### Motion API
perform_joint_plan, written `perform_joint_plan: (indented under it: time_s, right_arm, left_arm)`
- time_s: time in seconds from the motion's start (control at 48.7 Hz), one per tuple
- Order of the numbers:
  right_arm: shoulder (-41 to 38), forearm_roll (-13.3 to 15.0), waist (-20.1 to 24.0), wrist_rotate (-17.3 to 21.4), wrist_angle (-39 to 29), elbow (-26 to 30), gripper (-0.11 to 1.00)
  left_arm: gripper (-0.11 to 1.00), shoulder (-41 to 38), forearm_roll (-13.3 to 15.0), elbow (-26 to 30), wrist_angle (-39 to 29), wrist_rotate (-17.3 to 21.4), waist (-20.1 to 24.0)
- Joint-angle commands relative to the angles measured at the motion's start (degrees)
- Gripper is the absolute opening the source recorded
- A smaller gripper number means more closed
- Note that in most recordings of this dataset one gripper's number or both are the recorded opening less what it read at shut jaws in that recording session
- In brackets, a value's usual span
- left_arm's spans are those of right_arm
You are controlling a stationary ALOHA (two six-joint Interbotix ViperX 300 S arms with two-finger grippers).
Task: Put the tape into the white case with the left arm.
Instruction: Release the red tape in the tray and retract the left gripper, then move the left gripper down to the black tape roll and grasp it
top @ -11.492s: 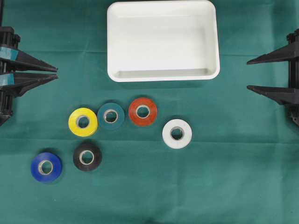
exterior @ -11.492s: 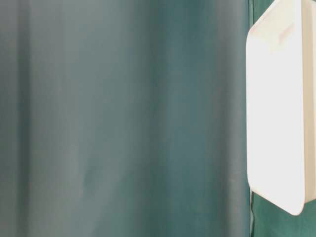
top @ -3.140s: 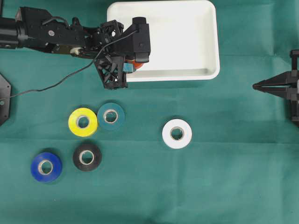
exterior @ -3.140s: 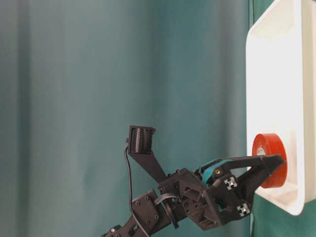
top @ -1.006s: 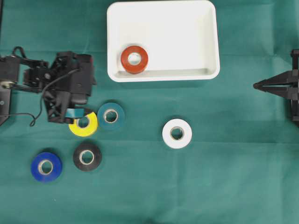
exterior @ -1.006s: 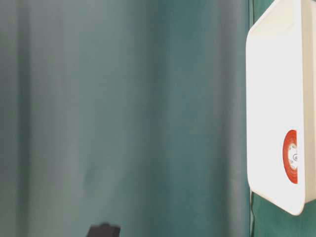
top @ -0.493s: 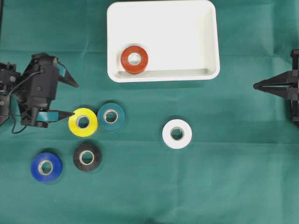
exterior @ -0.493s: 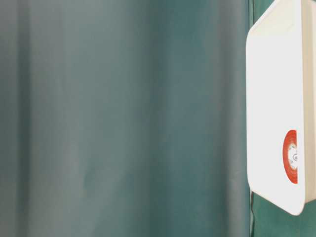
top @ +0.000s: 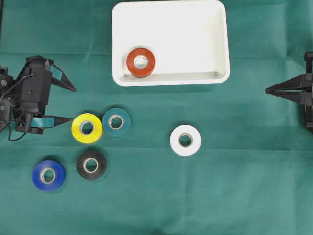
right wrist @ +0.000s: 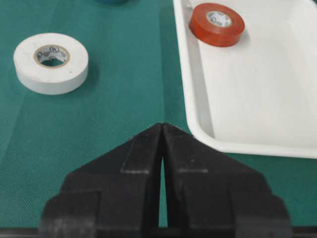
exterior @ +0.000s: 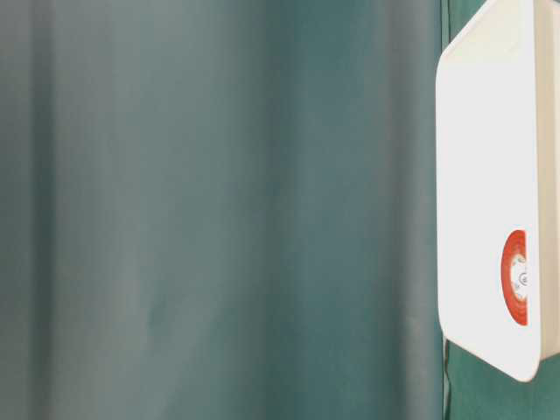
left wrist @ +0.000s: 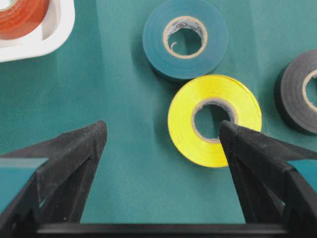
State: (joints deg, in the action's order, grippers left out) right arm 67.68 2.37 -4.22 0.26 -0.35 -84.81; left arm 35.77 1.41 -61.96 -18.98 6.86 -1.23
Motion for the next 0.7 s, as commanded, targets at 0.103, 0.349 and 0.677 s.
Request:
perform_joint_plan:
  time_s: [0.103, 0.349, 0.677]
  right_arm:
    - [-0.44, 0.09, -0.09, 0.09, 0.53, 0.62, -0.09]
    - [-0.35, 0.09, -0.09, 0.09, 0.62, 0.62, -0.09]
    - [-0.44, 0.09, -0.09, 0.09, 0.62, 0.62, -0.09]
  left_arm:
    - [0.98, -0.44, 0.09, 0.97, 0.88, -0.09, -0.26]
    - [0.98, -4.13, 0.09, 1.85, 4.92, -0.09, -4.92]
    - [0.98, -16.0, 0.09, 7.65, 7.21, -0.09, -12.13]
